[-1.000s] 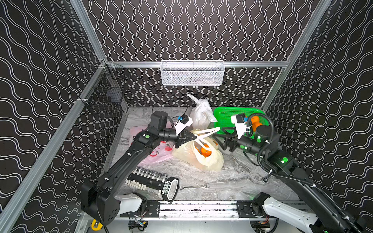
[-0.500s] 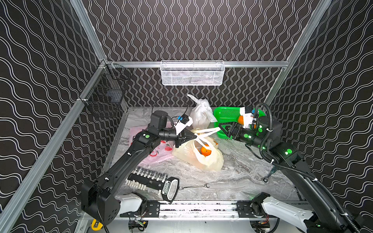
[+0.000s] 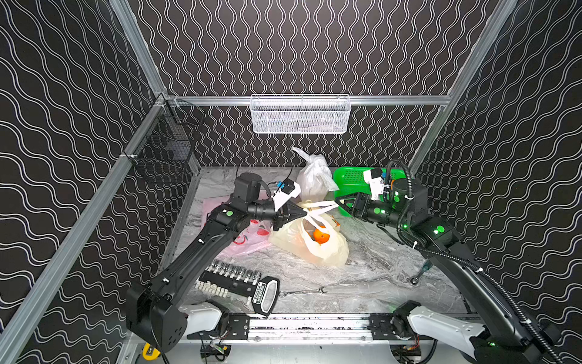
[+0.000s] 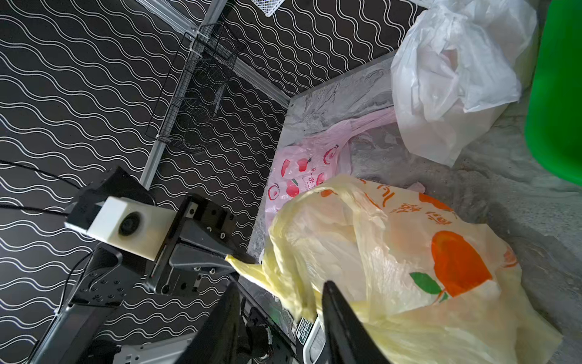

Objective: Place the oranges into plastic bags & tie knots
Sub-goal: Tie the plastic bag at the center of the board.

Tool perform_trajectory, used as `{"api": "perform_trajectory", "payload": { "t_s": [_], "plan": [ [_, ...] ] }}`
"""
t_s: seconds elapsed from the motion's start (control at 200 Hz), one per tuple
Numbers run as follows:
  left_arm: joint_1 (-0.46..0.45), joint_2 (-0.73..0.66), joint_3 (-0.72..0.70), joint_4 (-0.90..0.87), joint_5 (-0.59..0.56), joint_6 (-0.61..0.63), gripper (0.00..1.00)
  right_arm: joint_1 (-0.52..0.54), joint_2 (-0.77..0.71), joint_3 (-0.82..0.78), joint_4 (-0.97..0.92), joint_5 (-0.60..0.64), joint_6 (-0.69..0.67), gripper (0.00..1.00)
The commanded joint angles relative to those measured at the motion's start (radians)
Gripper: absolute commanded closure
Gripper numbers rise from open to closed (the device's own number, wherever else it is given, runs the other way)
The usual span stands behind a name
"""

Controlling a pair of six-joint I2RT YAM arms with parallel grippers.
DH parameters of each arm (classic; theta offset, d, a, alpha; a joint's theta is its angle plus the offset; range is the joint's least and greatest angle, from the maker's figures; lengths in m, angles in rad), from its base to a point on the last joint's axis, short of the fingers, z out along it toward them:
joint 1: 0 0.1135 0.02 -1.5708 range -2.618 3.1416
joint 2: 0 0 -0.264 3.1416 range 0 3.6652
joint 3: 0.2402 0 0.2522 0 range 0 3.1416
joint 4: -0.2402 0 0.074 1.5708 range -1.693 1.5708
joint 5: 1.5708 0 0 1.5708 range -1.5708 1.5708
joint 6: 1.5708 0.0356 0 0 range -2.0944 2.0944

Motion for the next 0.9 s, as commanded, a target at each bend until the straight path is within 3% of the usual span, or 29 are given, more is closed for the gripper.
{"api": "perform_trajectory", "payload": {
  "t_s": [0.0,0.32,0.49,0.706,0.891],
  "plan": [
    [0.001,-0.004,0.008,0.006,0.006,0.014,1.00,0.001,-0.001,-0.006,0.037,-0.009,0.017,0.66],
    [0.001,-0.001,0.001,0.015,-0.011,0.005,1.00,0.006,-0.014,-0.019,0.064,0.019,-0.040,1.00],
    [0.000,0.013,0.003,0.032,-0.084,-0.016,1.00,0.124,-0.051,-0.082,0.185,0.113,-0.091,1.00],
    [0.001,0.018,0.007,0.044,-0.156,-0.032,1.00,0.328,-0.124,-0.321,0.506,0.209,-0.122,1.00],
    [0.001,0.020,0.005,0.052,-0.154,-0.036,1.00,0.451,-0.050,-0.428,0.593,0.306,-0.264,1.00]
  ]
}}
